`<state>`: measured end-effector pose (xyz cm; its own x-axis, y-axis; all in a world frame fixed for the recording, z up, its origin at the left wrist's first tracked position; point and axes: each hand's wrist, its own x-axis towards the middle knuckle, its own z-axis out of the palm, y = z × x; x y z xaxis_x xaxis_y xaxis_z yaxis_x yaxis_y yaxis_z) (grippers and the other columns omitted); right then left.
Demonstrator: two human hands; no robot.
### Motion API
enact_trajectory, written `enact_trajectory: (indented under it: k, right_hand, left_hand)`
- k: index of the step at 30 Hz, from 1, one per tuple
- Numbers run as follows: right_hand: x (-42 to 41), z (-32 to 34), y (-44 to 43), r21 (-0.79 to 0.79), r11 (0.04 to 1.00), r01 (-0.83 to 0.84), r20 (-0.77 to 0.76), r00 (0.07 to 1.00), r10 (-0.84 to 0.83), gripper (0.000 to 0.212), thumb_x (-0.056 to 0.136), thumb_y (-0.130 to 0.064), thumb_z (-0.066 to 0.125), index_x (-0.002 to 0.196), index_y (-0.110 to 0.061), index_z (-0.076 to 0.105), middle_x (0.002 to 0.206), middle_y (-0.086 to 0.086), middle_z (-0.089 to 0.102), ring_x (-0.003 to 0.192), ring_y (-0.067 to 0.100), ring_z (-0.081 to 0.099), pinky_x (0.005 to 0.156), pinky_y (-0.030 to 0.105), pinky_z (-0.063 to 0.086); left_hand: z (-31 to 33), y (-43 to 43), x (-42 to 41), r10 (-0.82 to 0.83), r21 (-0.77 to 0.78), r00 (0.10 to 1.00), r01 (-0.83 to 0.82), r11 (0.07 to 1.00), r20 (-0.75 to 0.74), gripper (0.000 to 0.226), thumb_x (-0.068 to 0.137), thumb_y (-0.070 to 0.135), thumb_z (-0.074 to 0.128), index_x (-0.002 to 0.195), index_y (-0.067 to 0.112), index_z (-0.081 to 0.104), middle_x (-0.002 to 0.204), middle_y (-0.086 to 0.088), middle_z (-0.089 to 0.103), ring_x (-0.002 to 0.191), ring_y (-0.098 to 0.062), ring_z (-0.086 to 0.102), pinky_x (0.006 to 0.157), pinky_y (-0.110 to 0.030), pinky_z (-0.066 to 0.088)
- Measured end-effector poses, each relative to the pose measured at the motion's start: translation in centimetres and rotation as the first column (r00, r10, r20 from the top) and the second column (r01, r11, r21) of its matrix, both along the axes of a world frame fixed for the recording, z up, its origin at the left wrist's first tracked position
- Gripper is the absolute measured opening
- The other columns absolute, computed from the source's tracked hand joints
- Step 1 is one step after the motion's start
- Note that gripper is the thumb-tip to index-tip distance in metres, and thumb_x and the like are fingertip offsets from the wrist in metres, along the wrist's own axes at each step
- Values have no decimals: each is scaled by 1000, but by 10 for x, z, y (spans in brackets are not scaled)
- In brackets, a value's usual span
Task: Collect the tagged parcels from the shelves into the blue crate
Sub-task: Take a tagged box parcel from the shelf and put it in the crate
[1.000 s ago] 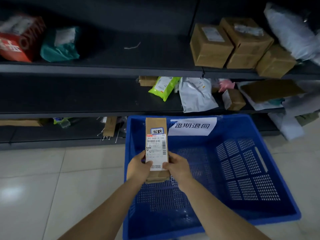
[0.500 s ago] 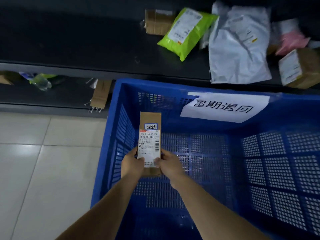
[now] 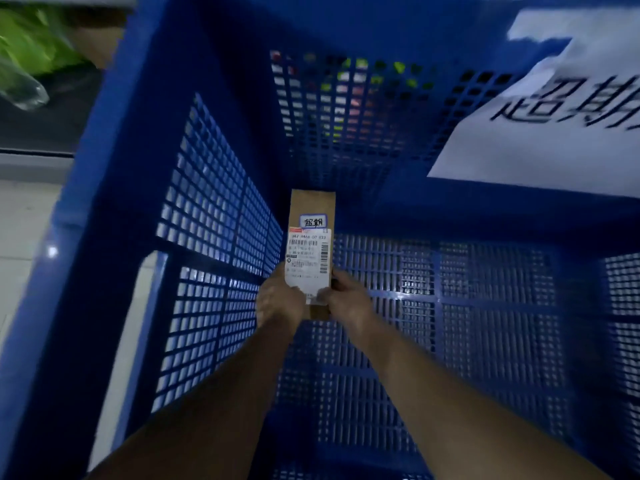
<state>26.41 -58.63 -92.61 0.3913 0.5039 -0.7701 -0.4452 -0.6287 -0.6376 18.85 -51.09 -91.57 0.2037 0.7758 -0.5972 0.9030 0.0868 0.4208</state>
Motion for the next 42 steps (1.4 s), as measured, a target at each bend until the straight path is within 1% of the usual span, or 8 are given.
enact_trajectory:
  k: [9,15,20,22,25,30,34,42]
  right_hand:
    - [-11,-44,16,29,999,-28,-103,994,31,46,94,3,49,136,-16,51,129,4,62,114,22,60,100,39,50]
    - [-2,-44,20,30,997,-78,-71,994,80,41,95,2,46,131,-13,56,108,7,67,78,13,61,67,24,52]
    - [2,-23,11,1,959,-284,4,959,284,42,99,-7,47,139,-20,47,123,-4,58,88,6,55,73,12,44]
    - [5,-6,3,-78,878,-472,90,874,477,45,98,-6,46,142,-16,42,122,2,56,84,12,56,69,18,44]
    - [4,26,-12,-244,714,-656,218,680,700,57,96,-7,46,150,-19,30,142,5,47,117,22,54,94,26,45]
    - [13,112,-26,-399,616,-679,342,513,787,54,95,-18,51,146,-24,36,145,6,44,129,25,47,104,38,44]
    - [26,201,-32,-478,566,-671,446,370,815,49,95,-19,52,142,-17,39,144,8,43,133,25,39,109,36,38]
    - [47,389,-31,-549,517,-657,594,129,794,45,96,-25,51,138,-14,40,137,9,49,128,27,42,101,38,42]
  left_hand:
    - [-47,13,-8,-30,-91,998,36,995,59,80,77,3,55,150,21,27,141,-12,47,126,-33,48,100,-52,46]
    - [-42,13,-1,-103,-70,994,100,993,-40,87,84,1,58,154,13,8,148,-14,29,134,-34,35,108,-45,37]
    - [-31,9,-2,-284,-59,948,278,959,-145,84,89,14,60,152,3,6,152,-17,19,137,-34,28,113,-41,32]
    - [-18,6,-6,-347,-52,924,344,938,-159,78,87,18,63,149,1,19,149,-18,28,136,-33,31,112,-42,34]
    - [19,-1,-9,-455,-54,870,454,890,-187,59,92,17,54,144,3,30,144,-14,37,134,-28,34,109,-38,38]
    - [104,-14,-11,-557,-11,802,568,823,-214,48,94,10,47,140,5,38,139,-13,42,128,-26,41,105,-36,42]
    - [190,-23,-7,-605,18,762,625,780,-231,38,93,6,47,131,7,47,133,-10,46,122,-24,45,100,-33,44]
    - [374,-24,-9,-616,112,727,669,735,-303,54,88,9,56,140,11,39,139,-7,40,127,-26,43,103,-37,42]
